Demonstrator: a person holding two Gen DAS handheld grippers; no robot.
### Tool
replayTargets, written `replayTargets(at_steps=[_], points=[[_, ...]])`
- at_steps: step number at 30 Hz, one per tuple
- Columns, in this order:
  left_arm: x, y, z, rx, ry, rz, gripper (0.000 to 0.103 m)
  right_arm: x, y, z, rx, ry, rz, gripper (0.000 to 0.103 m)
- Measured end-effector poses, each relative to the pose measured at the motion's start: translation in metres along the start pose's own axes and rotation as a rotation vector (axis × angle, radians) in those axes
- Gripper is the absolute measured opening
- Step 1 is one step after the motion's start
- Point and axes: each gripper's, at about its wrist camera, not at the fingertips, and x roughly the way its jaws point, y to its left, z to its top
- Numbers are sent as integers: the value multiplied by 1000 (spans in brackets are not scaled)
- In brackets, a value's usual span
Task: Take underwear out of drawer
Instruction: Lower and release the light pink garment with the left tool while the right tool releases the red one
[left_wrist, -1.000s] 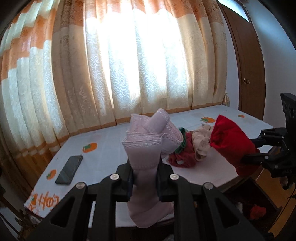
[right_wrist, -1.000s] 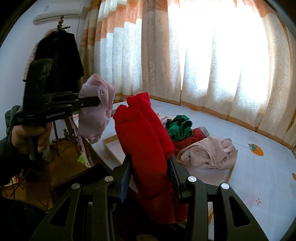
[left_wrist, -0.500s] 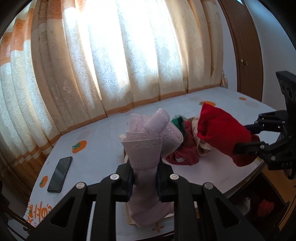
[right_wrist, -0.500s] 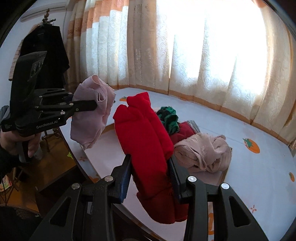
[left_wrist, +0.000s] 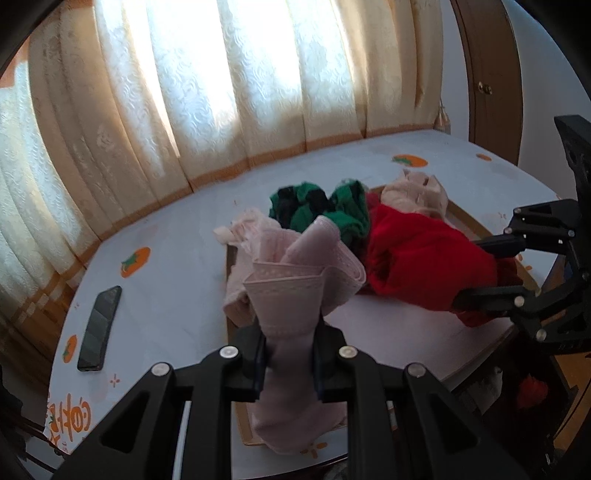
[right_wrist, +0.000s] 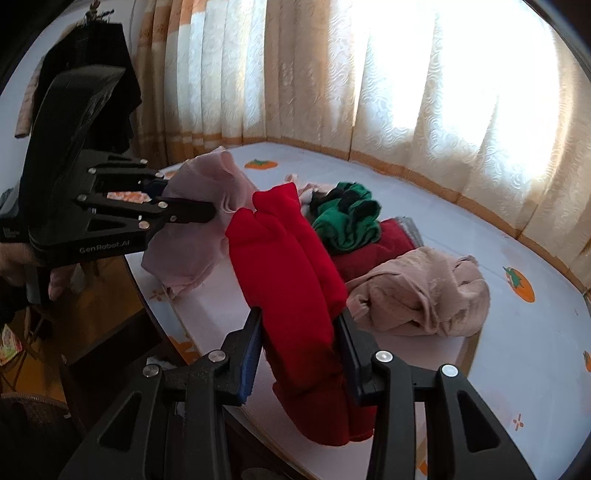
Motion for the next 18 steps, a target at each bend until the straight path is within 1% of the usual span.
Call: replayTargets(at_steps=[3,10,18], points=[[8,-2,-1,10,38,-24,17,6,5,0,-22,23,-7,42],[19,-6,-5,23,83,-41,17,17,9,4,-34,68,-15,42],[34,-4,-13,20,143,-67,17,25,12,6,-38,89,-13,44]])
